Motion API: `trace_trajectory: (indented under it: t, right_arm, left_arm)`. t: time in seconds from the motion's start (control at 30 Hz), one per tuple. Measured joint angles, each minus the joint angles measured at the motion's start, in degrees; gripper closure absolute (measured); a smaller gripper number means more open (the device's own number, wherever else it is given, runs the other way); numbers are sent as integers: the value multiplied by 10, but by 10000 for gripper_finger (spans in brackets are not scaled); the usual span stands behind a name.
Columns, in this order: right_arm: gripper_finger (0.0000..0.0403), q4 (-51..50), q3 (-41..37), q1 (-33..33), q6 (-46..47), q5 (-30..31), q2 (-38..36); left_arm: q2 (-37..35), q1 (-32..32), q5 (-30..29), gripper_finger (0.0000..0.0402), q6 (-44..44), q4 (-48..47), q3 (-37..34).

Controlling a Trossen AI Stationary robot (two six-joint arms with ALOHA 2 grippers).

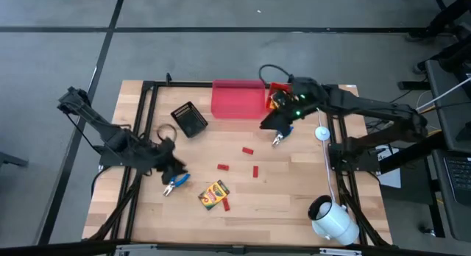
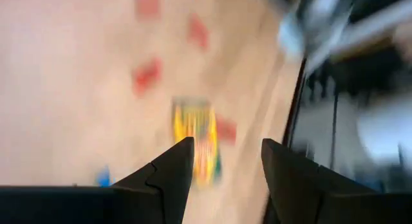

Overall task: Pick & Place School Supplies
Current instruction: Put the yellow crayon box into the red bin

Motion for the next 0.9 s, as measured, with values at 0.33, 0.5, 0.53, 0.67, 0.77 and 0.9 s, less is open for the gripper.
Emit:
trace_trajectory:
  t: [0.33, 0.5, 0.53, 0.67, 0.77, 0.9]
  right_arm:
    - [278, 119, -51, 193, 188, 101, 24]
    - [278, 145, -84, 235, 285, 160, 87]
    - [278, 177, -95, 241, 299, 165, 105]
    - [278, 380, -137, 241, 350, 166, 194]
    - [278, 430, -145, 226, 378, 129, 276]
    - [278, 490, -145, 216, 405, 76, 347]
  left_arm:
    - [67, 73, 170, 221, 84, 57, -1]
    - [39, 97, 99, 221, 129, 182, -1]
    - [27, 95, 77, 221, 138, 188, -1]
    - [-15, 80, 18, 221, 154, 159, -1]
    - [-35, 63, 16, 221, 145, 147, -1]
    - [-50, 35, 11, 221, 139, 148, -1]
